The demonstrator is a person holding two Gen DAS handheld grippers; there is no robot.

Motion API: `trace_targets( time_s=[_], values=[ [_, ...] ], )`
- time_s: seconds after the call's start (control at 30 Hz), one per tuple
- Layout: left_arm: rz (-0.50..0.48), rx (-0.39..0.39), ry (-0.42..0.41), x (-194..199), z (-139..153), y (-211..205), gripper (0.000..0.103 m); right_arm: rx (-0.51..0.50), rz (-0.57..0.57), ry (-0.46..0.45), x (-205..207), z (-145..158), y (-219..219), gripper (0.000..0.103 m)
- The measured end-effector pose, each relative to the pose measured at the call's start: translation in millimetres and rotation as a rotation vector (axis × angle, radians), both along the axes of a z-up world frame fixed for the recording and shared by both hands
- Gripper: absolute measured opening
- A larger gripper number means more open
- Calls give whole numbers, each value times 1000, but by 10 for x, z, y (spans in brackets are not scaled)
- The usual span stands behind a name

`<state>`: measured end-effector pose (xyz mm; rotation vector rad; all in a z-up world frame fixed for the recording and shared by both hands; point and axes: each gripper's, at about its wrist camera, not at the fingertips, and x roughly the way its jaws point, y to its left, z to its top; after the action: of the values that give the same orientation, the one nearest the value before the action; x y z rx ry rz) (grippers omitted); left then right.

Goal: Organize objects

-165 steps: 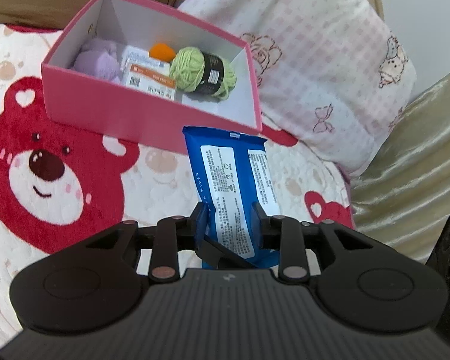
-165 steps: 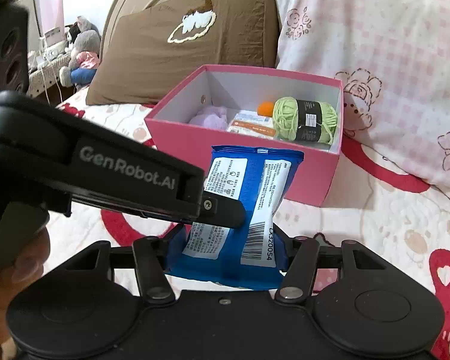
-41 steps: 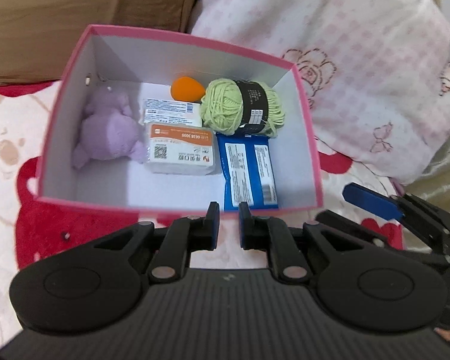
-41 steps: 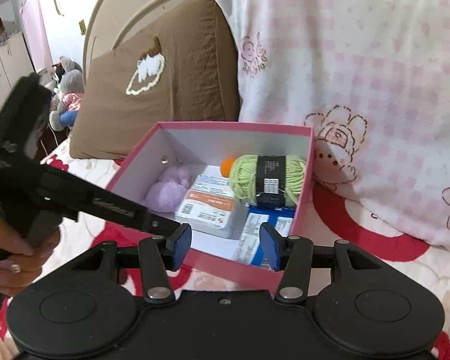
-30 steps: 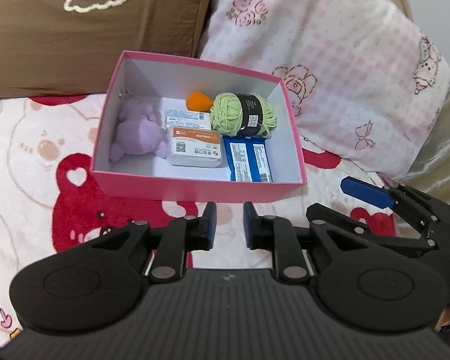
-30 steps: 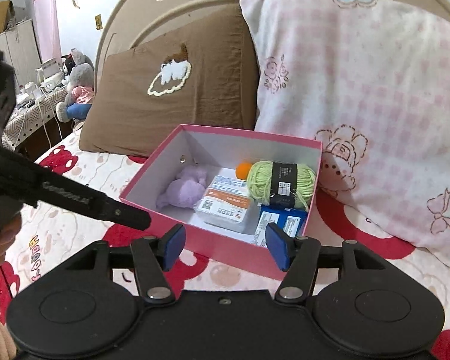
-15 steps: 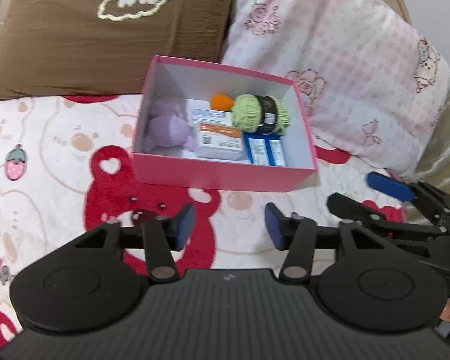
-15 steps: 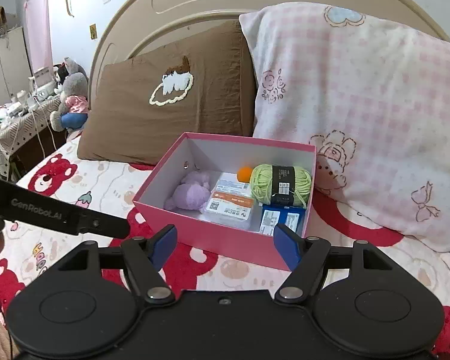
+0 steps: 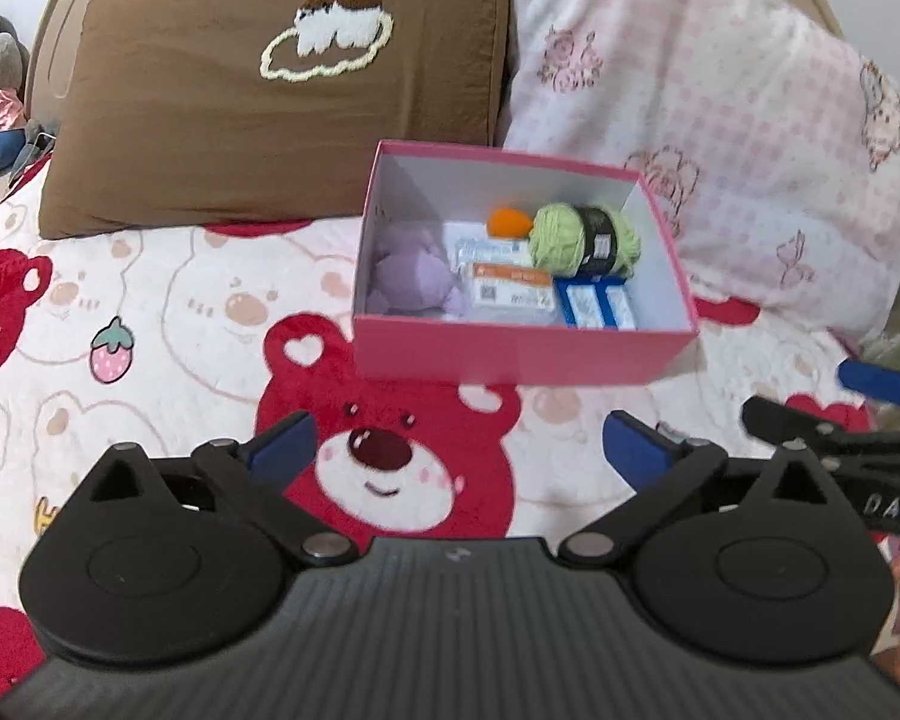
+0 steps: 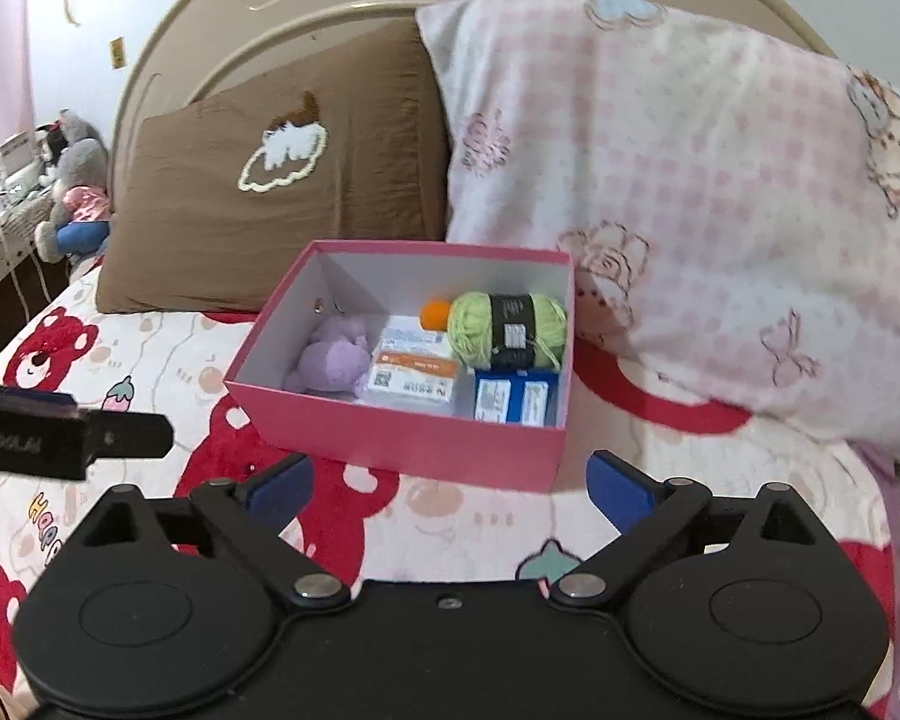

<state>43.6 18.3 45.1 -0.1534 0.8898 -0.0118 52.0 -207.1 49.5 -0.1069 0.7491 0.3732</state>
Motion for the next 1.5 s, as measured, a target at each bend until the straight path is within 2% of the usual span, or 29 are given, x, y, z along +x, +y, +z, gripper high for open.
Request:
trace_targets(
  time_s=[0.37, 0.87, 1.1, 1.5],
  values=[
    [17, 21, 43, -88, -97, 57, 103, -49, -17, 72, -134, -52, 160, 99],
    [14, 55, 178, 55, -405, 17, 103, -93, -69, 116, -9, -164, 174, 99],
    [26, 48, 176, 87, -392, 49, 103, -91, -67, 148, -1, -248, 147, 99],
    [-2, 25, 170, 117, -421, -56, 103, -108, -68, 146, 5, -280, 143, 99]
  ],
)
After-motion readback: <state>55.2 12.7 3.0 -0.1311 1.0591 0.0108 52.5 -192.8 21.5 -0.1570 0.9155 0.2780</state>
